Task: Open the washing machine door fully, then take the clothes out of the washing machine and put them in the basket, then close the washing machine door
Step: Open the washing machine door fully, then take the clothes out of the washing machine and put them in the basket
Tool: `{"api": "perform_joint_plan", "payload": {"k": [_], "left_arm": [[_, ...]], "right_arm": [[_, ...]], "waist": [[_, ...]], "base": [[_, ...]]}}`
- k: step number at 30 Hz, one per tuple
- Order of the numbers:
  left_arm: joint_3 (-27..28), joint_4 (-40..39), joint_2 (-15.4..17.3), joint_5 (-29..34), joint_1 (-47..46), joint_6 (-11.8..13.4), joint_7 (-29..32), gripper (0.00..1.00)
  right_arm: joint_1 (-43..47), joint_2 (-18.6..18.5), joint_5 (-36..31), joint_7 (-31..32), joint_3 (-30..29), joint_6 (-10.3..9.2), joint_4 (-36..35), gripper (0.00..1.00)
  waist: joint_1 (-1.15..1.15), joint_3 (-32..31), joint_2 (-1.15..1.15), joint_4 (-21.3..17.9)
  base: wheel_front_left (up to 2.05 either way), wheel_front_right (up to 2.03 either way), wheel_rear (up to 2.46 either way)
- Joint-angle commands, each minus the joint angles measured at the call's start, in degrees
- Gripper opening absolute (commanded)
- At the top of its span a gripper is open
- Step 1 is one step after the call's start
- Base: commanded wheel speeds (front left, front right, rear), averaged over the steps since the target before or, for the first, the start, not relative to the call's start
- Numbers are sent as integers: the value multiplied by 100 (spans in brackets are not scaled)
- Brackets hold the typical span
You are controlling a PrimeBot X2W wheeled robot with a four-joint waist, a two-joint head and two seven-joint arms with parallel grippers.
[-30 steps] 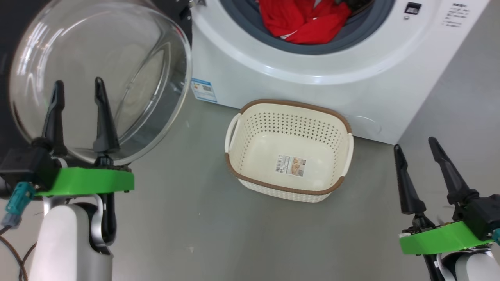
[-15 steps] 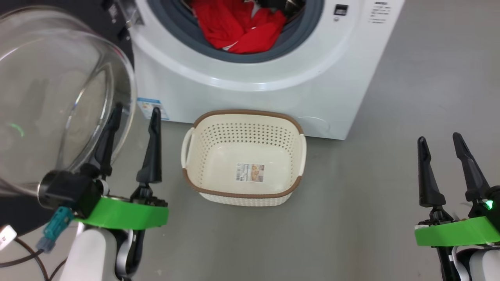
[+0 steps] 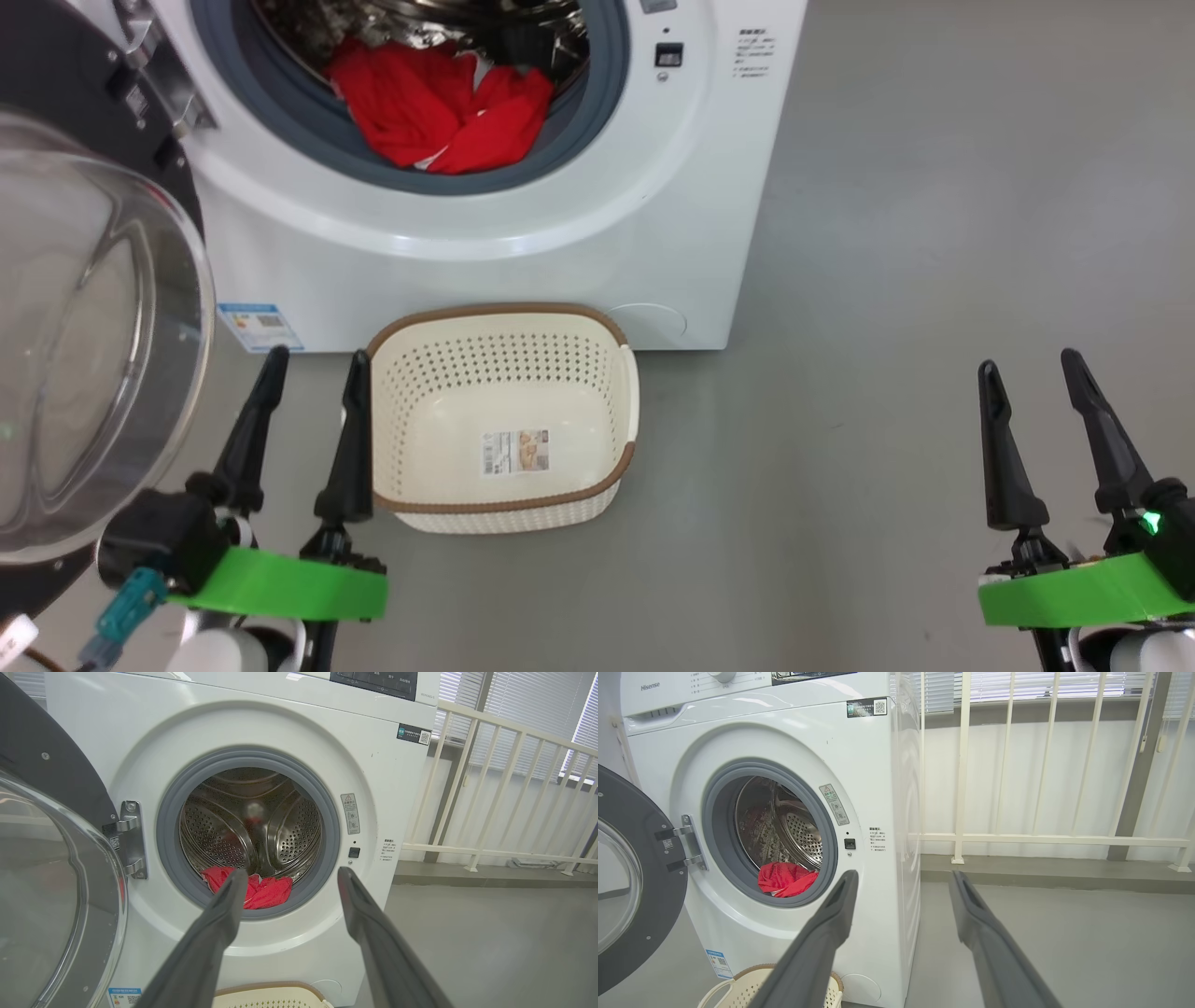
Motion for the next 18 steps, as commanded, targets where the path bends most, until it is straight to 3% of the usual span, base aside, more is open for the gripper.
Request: {"api": "perform_joint_plan", "payload": {"k": [1,18], "left_arm": [[201,-188,166,-18,79,60,4,100],[172,-396,338,-86,1091,117,150,100]], "right_arm": [[45,-29,-38,-35,129,35,-171,100],[803,-29,-49,-35,-60,35,-273,100]], "waist": [[0,-180,0,-189],[0,-763,0,-391]], "base": [[0,0,0],[0,0,0]]}}
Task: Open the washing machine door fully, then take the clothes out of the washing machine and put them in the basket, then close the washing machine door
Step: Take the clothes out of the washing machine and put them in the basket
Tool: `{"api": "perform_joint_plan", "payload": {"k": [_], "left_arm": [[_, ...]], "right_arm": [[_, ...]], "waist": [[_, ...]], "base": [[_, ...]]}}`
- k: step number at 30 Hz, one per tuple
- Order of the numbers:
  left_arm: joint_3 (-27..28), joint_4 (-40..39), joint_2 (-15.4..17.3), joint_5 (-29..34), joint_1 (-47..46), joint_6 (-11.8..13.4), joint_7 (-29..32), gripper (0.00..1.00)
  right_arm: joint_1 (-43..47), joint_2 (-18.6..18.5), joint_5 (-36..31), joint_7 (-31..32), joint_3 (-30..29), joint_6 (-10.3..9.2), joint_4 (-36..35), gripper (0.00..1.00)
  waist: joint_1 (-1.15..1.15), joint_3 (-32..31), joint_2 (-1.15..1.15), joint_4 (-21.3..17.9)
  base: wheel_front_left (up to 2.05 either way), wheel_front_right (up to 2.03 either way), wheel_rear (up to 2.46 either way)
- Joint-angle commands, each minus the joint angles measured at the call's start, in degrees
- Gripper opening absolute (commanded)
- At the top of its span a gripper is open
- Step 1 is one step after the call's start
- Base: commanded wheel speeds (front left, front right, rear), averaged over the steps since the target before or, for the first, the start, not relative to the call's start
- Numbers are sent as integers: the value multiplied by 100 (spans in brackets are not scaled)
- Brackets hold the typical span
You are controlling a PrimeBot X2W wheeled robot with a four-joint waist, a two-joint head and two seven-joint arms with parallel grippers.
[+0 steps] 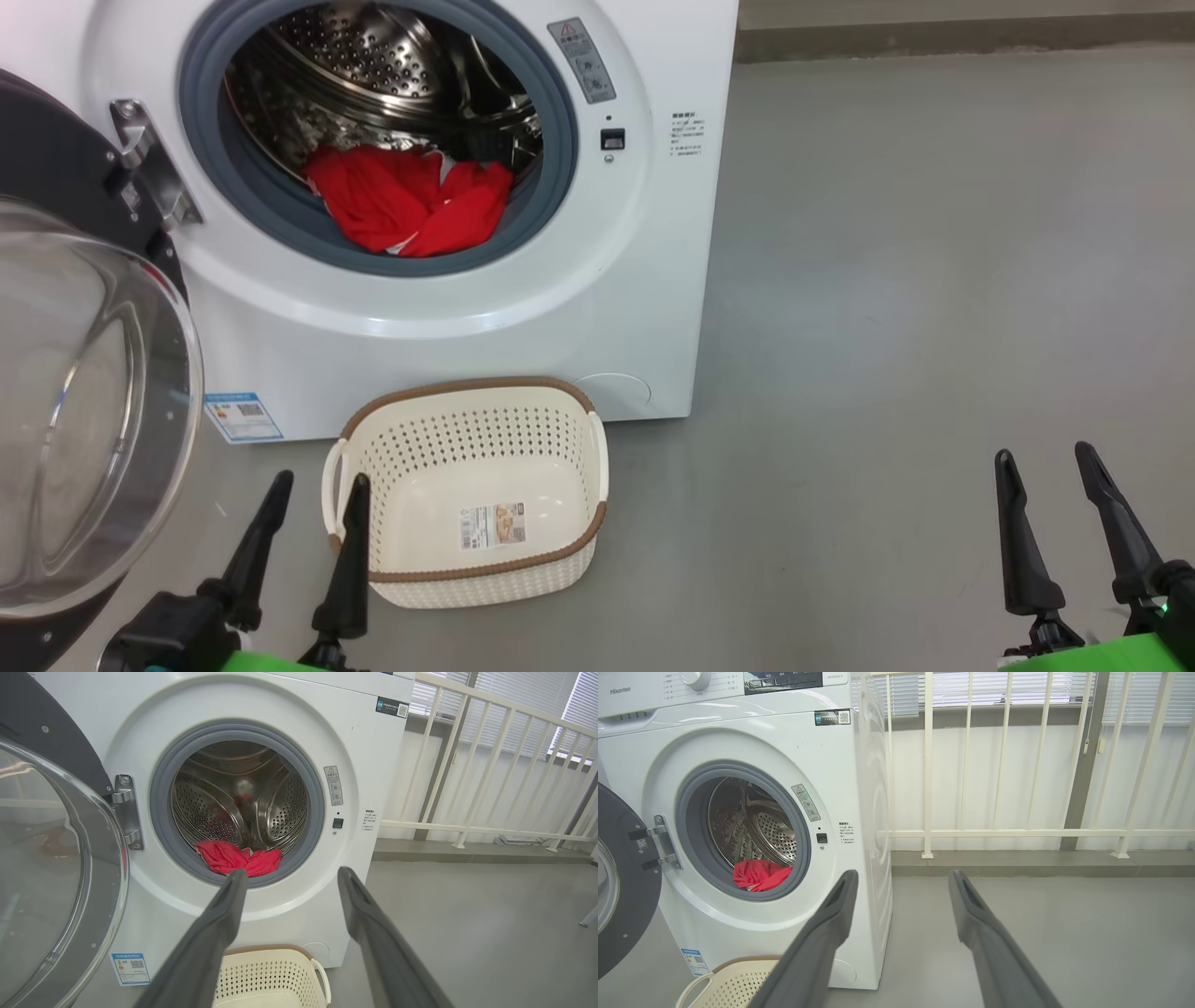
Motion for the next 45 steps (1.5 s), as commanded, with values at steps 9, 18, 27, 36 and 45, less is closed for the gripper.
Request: {"api": "perform_joint_plan", "payload": {"k": [9,18,27,36,45], "left_arm": [[98,-241,213,116,116,146,26,100],[48,-265,239,153,212,243,76,100],[37,-269,261,158,181,372,203,100],[1,-369,296,135,154,372,142,100],[-76,-628,217,111,173,439,83,100]], "right_arm": [[138,-87,-63,-36,38,35,-271,100],[221,-87,-98,-36,50,35,-377,100],[151,-87,-68,-36,76,35,-341,100],[119,-87,-34,-36,120,35,-320,100],[77,-87,-29,-36,89,35,-313,100]], "waist": [[0,-169,0,-5],[0,-180,0,8],[0,-137,0,41],[0,-89,0,76],[0,-60,0,101]], "base": [[0,0,0],[0,0,0],[28,-28,0],[140,-140,0],[90,-90,0]]}}
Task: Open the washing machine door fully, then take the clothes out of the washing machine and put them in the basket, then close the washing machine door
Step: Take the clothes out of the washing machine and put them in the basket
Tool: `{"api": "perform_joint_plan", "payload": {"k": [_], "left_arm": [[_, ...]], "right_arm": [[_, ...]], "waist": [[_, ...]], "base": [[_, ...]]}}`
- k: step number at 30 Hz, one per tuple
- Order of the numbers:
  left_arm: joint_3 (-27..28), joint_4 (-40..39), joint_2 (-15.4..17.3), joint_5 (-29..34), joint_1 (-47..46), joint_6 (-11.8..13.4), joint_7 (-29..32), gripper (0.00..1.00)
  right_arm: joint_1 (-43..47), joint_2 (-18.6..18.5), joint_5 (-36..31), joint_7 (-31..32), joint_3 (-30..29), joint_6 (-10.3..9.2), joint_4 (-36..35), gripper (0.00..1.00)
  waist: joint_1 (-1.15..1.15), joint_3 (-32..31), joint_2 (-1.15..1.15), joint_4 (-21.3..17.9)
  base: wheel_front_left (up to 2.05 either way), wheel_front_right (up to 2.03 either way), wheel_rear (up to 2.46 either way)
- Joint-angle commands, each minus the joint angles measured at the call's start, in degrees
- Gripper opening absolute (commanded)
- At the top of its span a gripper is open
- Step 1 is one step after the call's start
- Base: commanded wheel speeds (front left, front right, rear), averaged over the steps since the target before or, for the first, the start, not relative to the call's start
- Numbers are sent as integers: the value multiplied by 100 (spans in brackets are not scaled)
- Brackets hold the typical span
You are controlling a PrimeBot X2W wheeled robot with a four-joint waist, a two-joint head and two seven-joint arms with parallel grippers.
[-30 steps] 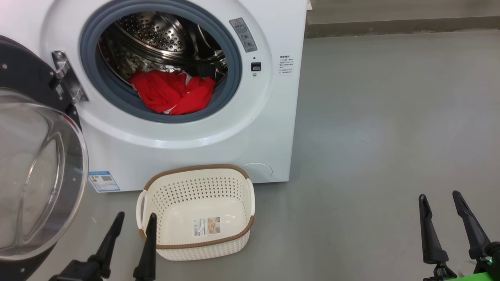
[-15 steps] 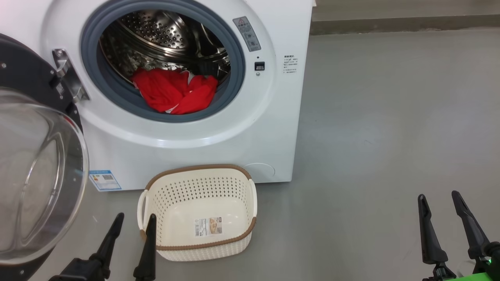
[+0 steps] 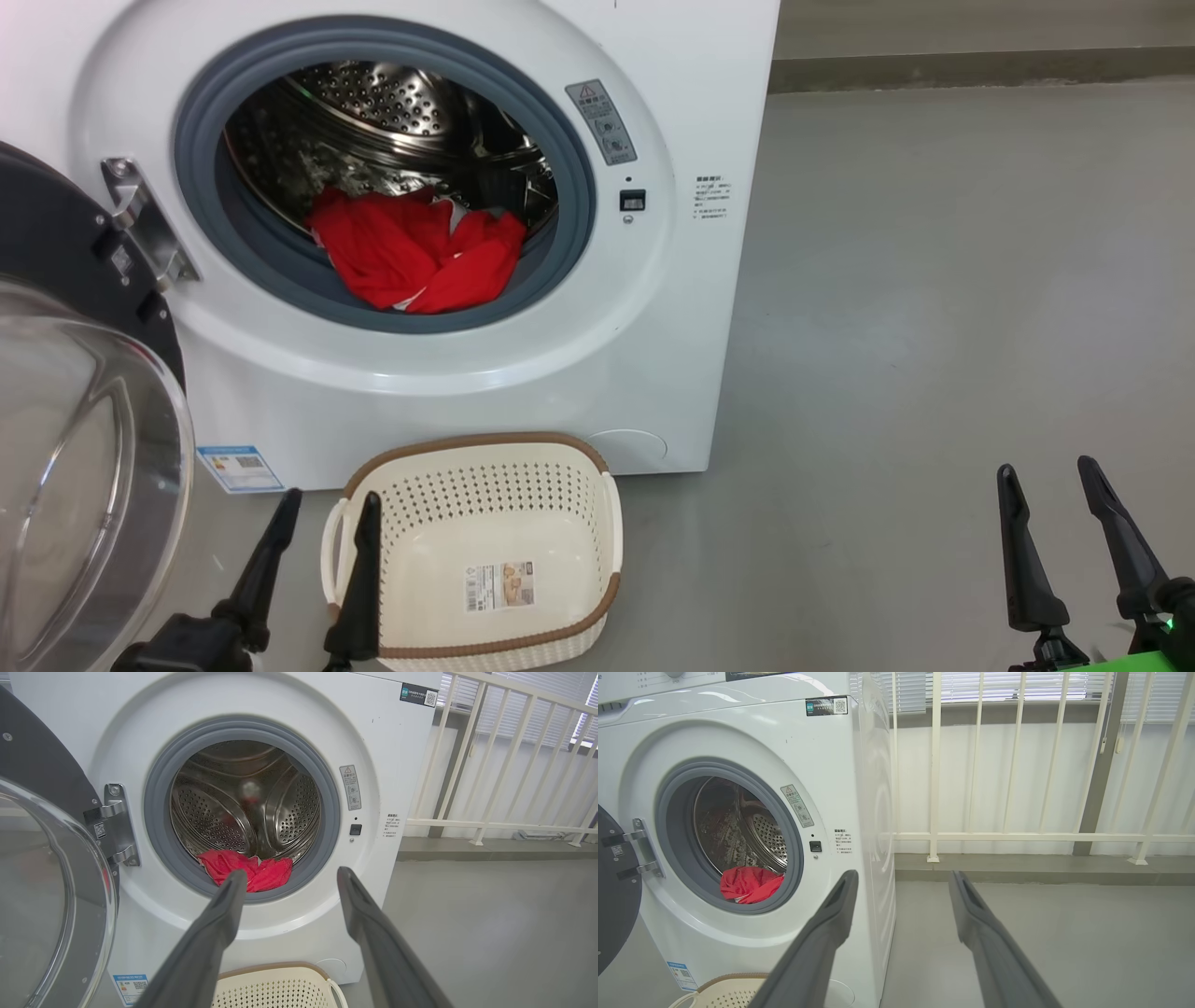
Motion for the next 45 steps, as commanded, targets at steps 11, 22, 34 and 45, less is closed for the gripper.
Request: {"api": "perform_joint_plan", "payload": {"k": [11,22,34,45], "left_arm": [[184,-157,38,-86,-213,74,-123,100],[125,-230,53,-69,-197,169,-54,100],[40,-193,1,-65,-485,273,-45,100],[128,61,-69,-212,-953,399,-62,100]], "right_arm": [[-196,-100,-24,-36,89,35,-134,100],[-181,-100,-30,-36,127,35,-159,100],[-333,-100,-72,-36,212,35,-217,100],[-610,-100,-139,-36,314,35,-248,100]], "waist": [[0,24,0,8],[0,58,0,50],[0,449,0,139],[0,1014,0,89]], "base": [[5,-5,0],[0,0,0],[0,0,0],[0,0,0]]}}
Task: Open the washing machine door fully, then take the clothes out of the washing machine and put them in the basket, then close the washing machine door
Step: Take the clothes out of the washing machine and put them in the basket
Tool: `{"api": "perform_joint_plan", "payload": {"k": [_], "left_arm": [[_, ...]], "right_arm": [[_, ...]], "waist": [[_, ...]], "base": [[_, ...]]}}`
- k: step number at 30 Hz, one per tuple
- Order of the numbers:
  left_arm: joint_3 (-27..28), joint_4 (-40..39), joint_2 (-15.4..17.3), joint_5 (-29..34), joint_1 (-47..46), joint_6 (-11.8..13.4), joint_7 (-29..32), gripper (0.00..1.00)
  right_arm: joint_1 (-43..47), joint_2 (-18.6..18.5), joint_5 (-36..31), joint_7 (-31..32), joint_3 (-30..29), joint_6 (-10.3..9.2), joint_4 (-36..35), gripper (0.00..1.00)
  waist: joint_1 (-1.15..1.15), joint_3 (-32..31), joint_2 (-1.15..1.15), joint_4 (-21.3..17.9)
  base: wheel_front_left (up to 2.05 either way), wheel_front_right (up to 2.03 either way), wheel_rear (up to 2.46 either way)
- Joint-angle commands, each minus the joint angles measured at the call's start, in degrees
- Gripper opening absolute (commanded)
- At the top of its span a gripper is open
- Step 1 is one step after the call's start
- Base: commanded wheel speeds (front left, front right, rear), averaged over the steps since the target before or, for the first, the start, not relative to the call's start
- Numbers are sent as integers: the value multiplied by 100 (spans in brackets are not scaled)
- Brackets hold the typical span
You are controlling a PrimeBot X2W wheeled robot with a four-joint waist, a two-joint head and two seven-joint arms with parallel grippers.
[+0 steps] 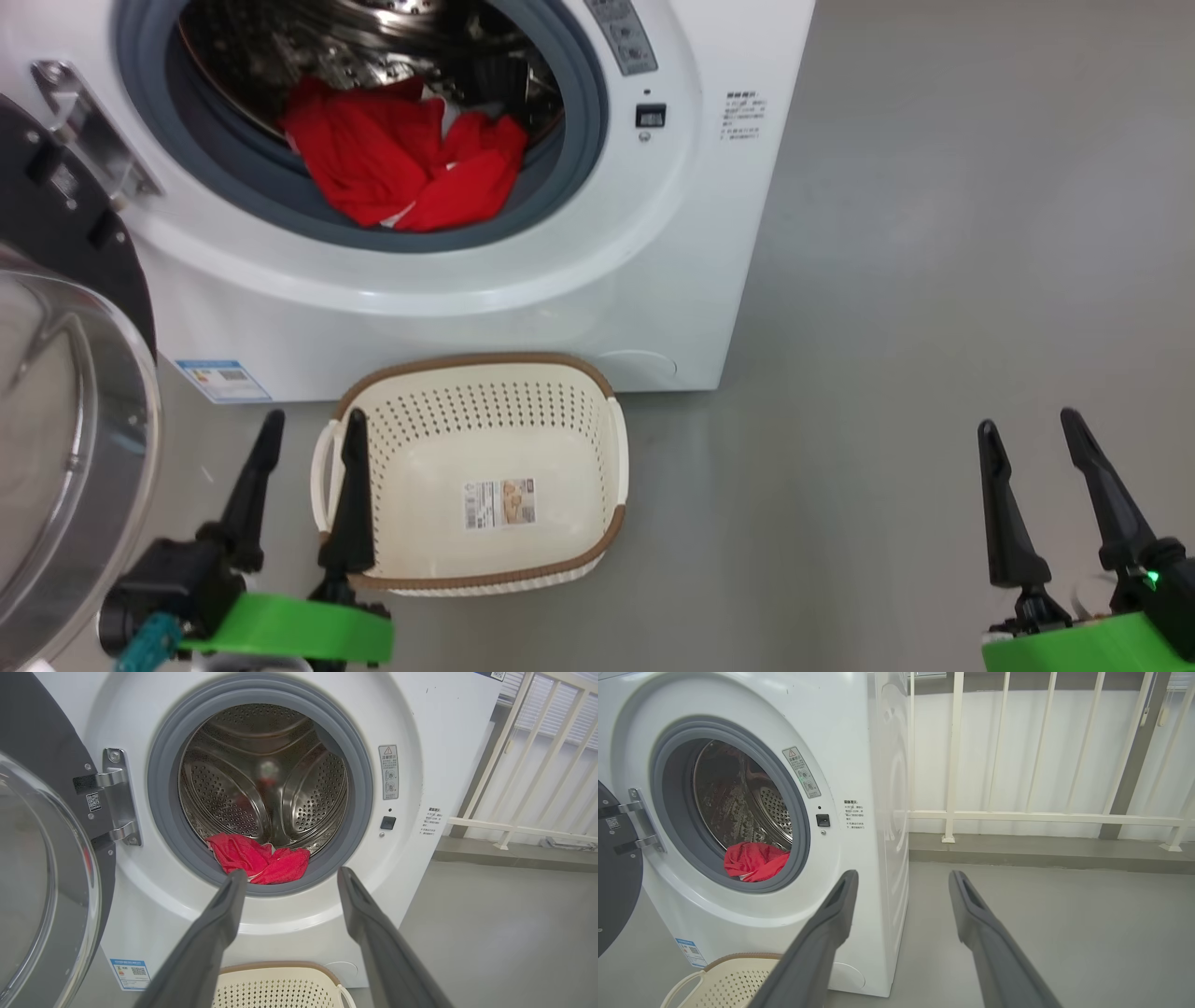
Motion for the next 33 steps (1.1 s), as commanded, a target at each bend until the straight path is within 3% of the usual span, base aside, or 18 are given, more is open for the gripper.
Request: {"api": "perform_joint_plan", "payload": {"k": [1,13,33], "left_arm": [[219,-105,40,-8,-247,52,-24,100],[325,606,128,-133,-1554,47,-7,100],[335,2456,471,-74,-3998,19,-39,100]], "right_arm": [[-272,-98,-31,-36,134,35,-158,100],[-716,-98,-50,-36,262,35,-110,100],[-1213,-98,-101,-36,426,35,-66,100]], "waist": [[0,180,0,-37],[0,827,0,-181],[0,1709,0,-535]], "base": [[0,0,0],[0,0,0],[0,0,0]]}}
